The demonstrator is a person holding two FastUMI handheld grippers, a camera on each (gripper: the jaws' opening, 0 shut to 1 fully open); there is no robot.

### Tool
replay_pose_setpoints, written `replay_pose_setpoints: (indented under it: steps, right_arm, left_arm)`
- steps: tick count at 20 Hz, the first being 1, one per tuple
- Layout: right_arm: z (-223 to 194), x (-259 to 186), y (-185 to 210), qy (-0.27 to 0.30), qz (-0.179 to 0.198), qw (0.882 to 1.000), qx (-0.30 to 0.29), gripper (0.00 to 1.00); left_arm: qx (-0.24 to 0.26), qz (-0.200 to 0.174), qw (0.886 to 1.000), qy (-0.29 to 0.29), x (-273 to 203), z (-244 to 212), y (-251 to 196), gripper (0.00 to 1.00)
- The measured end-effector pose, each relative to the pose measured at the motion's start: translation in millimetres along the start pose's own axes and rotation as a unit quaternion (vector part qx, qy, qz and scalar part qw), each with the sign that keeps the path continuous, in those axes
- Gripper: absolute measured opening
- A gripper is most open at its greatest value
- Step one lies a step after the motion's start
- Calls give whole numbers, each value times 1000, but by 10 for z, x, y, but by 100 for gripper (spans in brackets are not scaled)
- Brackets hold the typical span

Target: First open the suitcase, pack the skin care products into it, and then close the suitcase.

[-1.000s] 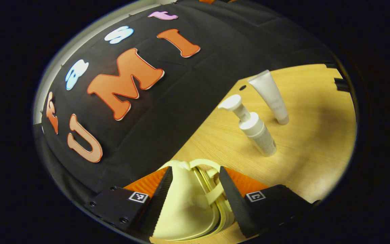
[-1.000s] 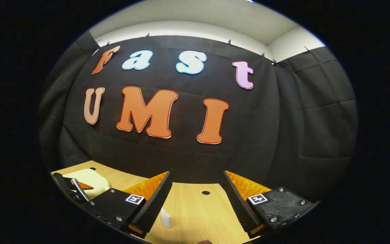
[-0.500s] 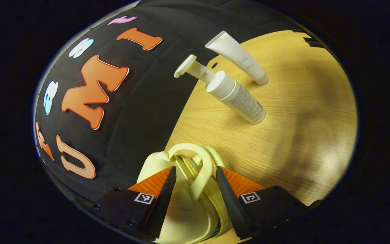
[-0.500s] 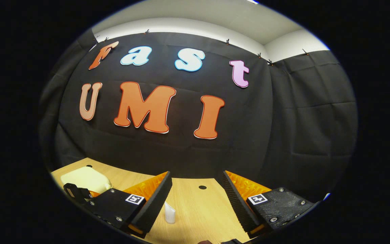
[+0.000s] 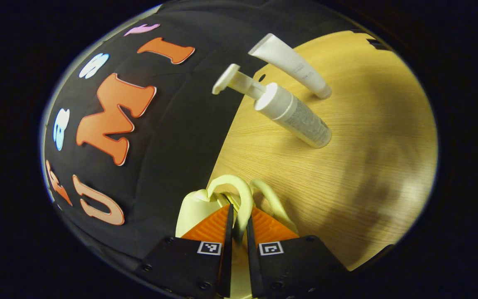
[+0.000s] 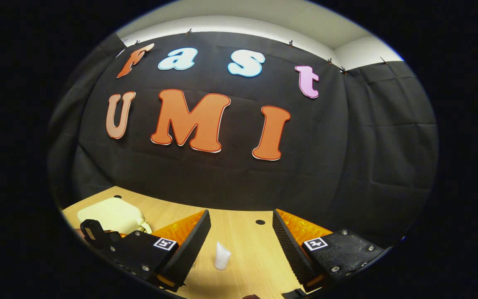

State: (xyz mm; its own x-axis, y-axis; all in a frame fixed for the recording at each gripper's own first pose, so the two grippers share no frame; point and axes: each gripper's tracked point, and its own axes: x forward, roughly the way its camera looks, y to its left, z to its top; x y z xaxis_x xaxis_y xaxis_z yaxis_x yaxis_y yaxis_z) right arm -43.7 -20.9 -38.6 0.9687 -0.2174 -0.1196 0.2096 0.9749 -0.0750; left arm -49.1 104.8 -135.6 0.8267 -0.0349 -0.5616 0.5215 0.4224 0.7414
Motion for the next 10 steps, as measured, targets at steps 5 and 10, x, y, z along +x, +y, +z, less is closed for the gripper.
replay_pose_setpoints:
  steps: [5,10]
  right_arm:
    - [7,262,31,-10,32,999,3,96]
    - [-66,440,77,-10,77,997,4,96]
  left_arm:
    - [-92,18,996,9,-75,84,228,14]
    - [-209,59,976,20,-134,111,469,13]
